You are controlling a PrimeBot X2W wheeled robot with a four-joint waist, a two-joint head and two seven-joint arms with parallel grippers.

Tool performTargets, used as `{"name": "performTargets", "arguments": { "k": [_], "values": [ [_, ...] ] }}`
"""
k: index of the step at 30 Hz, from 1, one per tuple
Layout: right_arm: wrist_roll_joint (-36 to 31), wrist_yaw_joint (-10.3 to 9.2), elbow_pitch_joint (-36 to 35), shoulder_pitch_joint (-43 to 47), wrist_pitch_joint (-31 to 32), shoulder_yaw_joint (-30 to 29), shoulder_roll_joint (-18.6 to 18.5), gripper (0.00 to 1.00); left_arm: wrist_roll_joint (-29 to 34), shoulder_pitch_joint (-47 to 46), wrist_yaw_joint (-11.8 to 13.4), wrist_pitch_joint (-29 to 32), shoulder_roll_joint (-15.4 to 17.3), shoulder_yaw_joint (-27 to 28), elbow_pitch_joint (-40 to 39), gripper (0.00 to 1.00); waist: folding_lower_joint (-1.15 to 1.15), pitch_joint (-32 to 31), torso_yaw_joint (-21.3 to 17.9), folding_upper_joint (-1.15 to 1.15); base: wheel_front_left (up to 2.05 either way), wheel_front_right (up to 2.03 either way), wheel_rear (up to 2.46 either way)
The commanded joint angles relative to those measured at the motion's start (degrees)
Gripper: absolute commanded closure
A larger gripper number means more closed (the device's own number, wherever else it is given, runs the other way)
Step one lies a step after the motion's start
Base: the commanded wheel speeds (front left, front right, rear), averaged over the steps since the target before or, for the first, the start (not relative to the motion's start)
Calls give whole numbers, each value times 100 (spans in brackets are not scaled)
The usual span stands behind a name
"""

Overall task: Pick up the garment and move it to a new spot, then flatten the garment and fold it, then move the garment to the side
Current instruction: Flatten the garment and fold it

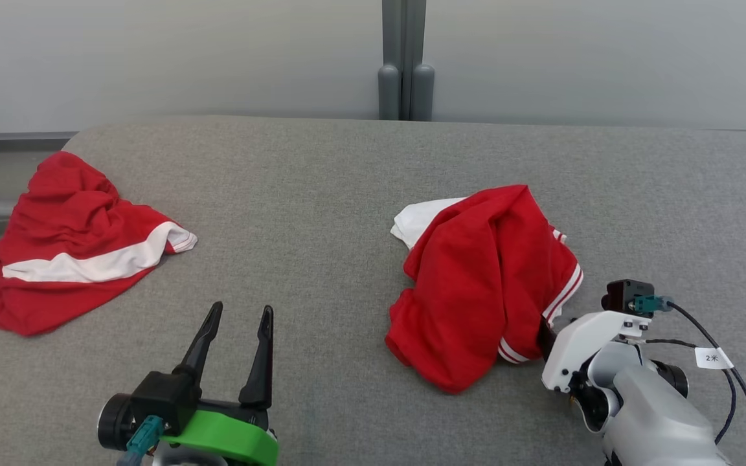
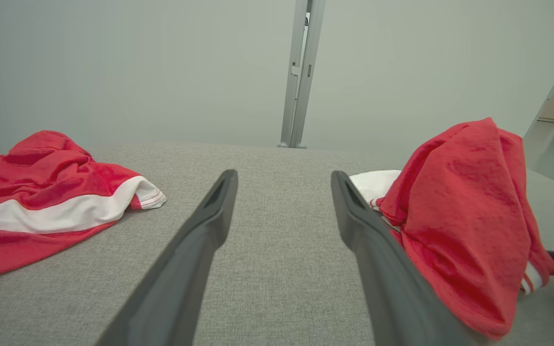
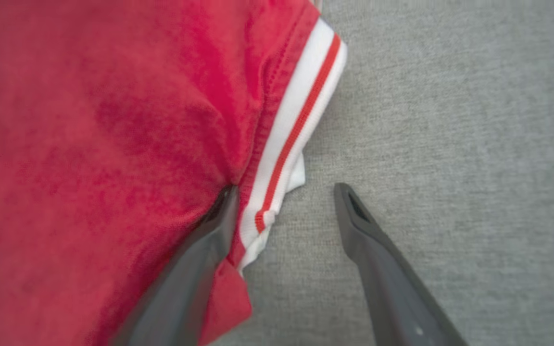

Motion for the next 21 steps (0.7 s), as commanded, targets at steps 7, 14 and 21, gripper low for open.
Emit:
{"name": "performTargets", "arguments": {
  "k": [7, 14, 21],
  "values": [
    [956, -4, -95, -228, -321, 742, 5, 0, -15, -206, -14, 3, 16, -70, -2, 0, 0, 145, 27, 0, 0, 0, 0],
    [1483, -4, -284, -321, -672, 1268, -4, 0, -21, -179, -15, 3, 15, -80, 29, 0, 0, 76, 6, 0, 0, 0, 0],
    [2225, -4, -609, -325, -953, 1548, -6, 0, -16, -74, -15, 3, 15, -71, 45, 0, 0, -71, -6, 0, 0, 0, 0]
  ]
}}
